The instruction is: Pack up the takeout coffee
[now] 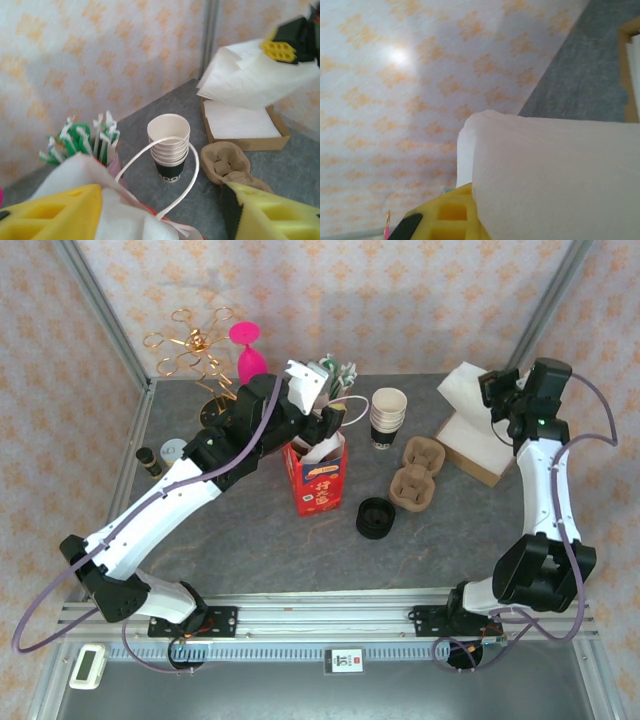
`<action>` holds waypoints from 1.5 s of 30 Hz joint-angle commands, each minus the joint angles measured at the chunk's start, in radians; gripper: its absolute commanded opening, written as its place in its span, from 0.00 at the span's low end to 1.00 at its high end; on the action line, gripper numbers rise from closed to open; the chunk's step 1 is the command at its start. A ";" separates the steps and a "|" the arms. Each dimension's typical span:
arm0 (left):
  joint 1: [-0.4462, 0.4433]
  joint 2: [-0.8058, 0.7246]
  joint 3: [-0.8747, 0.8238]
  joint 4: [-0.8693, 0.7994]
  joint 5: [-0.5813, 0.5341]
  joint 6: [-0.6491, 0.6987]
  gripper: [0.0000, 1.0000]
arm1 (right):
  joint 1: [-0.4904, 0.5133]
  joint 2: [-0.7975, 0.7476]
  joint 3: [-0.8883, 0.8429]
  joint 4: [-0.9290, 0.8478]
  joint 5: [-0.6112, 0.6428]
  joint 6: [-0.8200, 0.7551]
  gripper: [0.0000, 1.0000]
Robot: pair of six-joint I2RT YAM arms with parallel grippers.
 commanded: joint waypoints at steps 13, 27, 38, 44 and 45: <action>-0.059 0.189 0.179 0.179 0.264 0.323 0.87 | 0.152 -0.097 0.277 -0.198 -0.348 -0.200 0.00; -0.041 0.371 0.403 0.149 0.174 0.345 0.94 | 0.195 -0.171 0.253 -0.194 -0.501 -0.231 0.00; 0.023 0.325 0.304 0.284 0.238 0.260 0.93 | 0.249 -0.170 0.247 -0.175 -0.504 -0.235 0.00; 0.025 0.354 0.319 0.285 0.311 0.243 0.70 | 0.304 -0.156 0.237 -0.146 -0.491 -0.228 0.00; 0.026 0.353 0.317 0.289 0.312 0.243 0.65 | 0.304 -0.157 0.232 -0.140 -0.494 -0.228 0.00</action>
